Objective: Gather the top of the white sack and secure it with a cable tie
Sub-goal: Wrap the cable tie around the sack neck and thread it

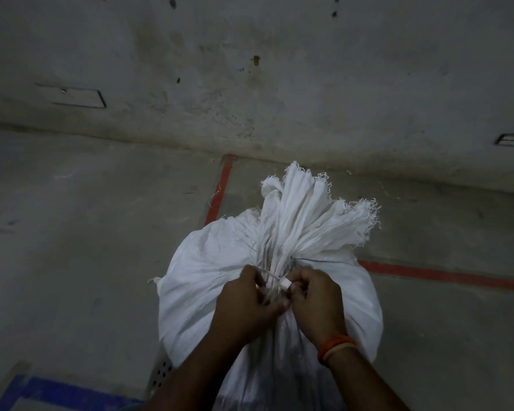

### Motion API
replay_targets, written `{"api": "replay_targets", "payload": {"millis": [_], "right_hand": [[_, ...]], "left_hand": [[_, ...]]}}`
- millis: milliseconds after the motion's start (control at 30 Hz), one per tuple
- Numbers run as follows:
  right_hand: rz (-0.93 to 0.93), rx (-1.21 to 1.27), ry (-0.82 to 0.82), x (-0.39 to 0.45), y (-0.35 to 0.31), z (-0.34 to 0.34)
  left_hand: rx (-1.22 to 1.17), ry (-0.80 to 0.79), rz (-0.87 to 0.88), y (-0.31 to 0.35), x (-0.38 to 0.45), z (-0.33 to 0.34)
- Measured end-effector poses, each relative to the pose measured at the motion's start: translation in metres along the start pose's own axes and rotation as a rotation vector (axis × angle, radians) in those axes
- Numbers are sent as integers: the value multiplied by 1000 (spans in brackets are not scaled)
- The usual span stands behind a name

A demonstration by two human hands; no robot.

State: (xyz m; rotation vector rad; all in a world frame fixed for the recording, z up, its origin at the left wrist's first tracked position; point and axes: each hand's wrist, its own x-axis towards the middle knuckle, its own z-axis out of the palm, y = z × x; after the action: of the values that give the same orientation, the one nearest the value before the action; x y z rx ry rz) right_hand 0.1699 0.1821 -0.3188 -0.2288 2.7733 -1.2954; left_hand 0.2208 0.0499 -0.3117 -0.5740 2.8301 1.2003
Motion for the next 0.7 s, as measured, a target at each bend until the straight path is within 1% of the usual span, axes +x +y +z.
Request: {"api": "replay_targets", "payload": {"millis": [67,133,267,400,500,700], "right_hand": [[-29,-27,5,-1,-2,5],[-67,-29,17,-3,-3,7],[-59,-8,-15,-5,-5,5],[-23,-62,-77,-6,-5,3],[-3,-48,-145,-7,-4,0],[-63,-77,-219,-5,-6,-9]], "left_hand": [[88,38,53,-3,3,2],[89,115,77,-7,11,1],[66,195,39,-22,31,-10],[-3,225,-10,-38,53,-14],[-68,246,-77,-46,62,-14],[-212,220,-50,-46,63,-4]]}}
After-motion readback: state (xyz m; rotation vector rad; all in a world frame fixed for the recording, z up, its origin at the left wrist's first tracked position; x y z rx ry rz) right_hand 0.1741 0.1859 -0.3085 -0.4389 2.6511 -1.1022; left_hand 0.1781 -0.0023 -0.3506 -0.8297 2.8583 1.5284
